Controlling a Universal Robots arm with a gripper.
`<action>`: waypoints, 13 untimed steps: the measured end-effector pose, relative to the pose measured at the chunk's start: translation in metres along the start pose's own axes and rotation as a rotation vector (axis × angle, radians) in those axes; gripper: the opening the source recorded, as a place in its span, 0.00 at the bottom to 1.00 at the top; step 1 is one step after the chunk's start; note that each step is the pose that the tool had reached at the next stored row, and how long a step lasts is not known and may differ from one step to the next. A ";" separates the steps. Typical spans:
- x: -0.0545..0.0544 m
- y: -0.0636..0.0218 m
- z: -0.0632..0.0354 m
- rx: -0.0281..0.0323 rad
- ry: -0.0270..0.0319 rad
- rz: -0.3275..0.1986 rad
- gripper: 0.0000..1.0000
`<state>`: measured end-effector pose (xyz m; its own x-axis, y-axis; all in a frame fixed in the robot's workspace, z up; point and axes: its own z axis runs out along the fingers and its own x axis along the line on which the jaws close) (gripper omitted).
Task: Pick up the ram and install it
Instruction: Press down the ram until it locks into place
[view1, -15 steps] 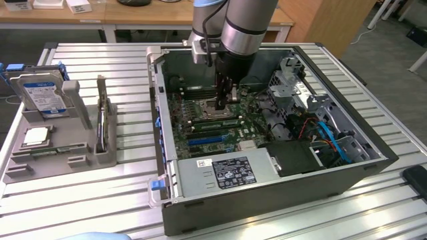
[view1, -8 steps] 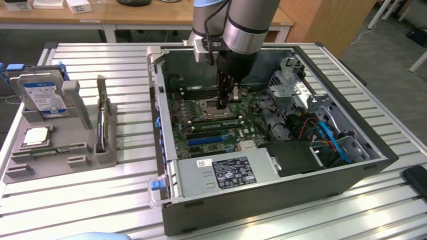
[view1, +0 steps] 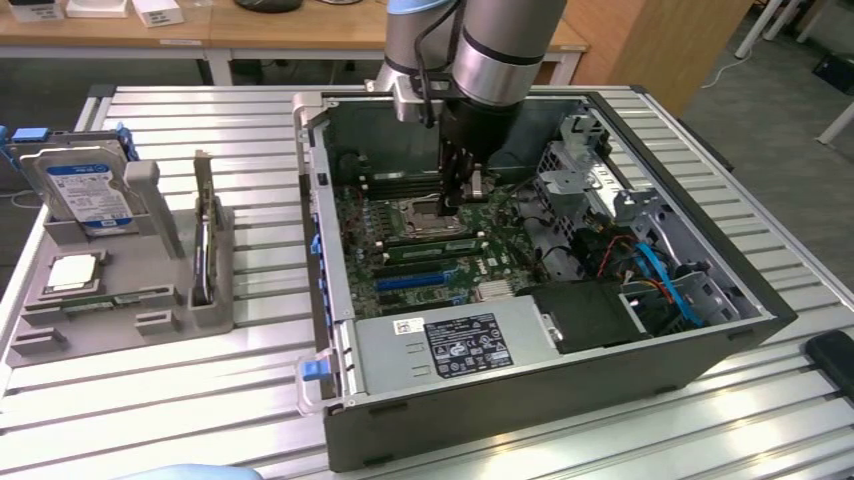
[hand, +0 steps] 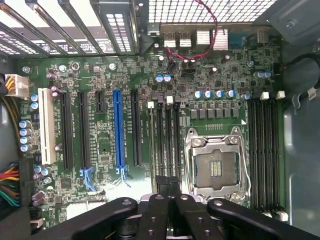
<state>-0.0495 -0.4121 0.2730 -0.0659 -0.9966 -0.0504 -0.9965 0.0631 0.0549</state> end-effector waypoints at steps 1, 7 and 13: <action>0.000 -0.0002 -0.0006 0.0000 -0.0013 0.001 0.10; 0.000 -0.0001 -0.0025 -0.0032 -0.0019 0.004 0.10; 0.000 -0.0001 -0.0026 -0.0059 -0.0012 0.005 0.10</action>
<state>-0.0492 -0.4121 0.2756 -0.0705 -0.9962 -0.0514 -0.9959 0.0673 0.0610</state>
